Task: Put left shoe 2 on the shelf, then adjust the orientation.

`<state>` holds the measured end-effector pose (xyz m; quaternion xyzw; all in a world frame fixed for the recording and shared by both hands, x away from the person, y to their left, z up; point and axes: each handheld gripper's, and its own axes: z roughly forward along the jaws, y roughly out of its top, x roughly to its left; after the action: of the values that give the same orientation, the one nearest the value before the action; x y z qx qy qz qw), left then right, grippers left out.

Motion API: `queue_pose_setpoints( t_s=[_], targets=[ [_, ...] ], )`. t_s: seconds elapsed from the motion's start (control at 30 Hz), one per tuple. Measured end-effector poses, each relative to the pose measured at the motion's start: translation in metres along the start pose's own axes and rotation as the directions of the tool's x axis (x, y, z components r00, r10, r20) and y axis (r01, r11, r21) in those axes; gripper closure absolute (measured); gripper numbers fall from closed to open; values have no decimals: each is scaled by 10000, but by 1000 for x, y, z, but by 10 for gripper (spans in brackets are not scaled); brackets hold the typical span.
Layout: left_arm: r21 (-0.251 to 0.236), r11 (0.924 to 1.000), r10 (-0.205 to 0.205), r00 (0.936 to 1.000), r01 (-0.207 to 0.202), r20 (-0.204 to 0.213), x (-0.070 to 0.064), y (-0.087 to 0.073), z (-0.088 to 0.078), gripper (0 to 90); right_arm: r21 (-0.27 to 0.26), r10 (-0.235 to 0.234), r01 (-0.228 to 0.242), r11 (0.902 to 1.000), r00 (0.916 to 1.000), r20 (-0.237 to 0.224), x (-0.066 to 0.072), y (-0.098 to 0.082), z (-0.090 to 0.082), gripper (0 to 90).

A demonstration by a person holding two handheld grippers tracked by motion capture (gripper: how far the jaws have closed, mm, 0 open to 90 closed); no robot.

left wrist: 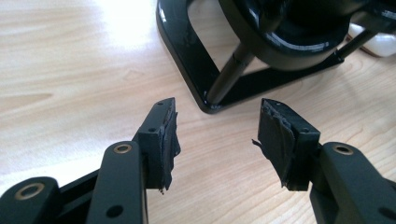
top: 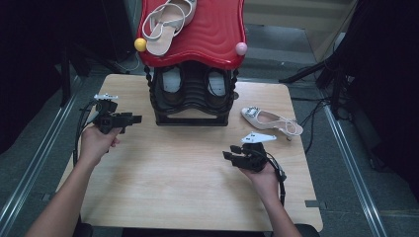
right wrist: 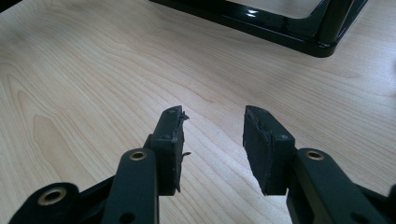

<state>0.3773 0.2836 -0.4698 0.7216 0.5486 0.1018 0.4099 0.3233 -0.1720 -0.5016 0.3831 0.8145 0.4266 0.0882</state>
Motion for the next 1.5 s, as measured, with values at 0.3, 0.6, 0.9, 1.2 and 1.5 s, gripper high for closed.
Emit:
queue_pose_setpoints(
  t_s=[0.3, 0.6, 0.9, 1.2, 1.5],
  targets=[
    [32, 10000, -2, 10000, 2, 33, -9, -23, 2, 475, -8, 15, -15, 10000, 10000, 23, -2, 0, 0, 592],
    [218, 9996, 155, 9999, -156, 58, -18, -39, 1, 477, -17, 118, -118, 9999, 9999, 60, -5, 0, -1, 591],
    [119, 9992, 380, 9987, -384, 327, -24, -53, 4, 450, 77, 122, -123, 9999, 9998, 177, -9, 1, -1, 592],
    [173, 9983, 548, 9976, -556, 434, -24, -60, 5, 447, 79, 284, -287, 9996, 9992, 295, -19, 1, -3, 598],
    [149, 9976, 676, 9967, -683, 447, -28, -61, -1, 443, -102, 690, -687, 9976, 9971, 312, -30, 4, -9, 706]
  ],
)
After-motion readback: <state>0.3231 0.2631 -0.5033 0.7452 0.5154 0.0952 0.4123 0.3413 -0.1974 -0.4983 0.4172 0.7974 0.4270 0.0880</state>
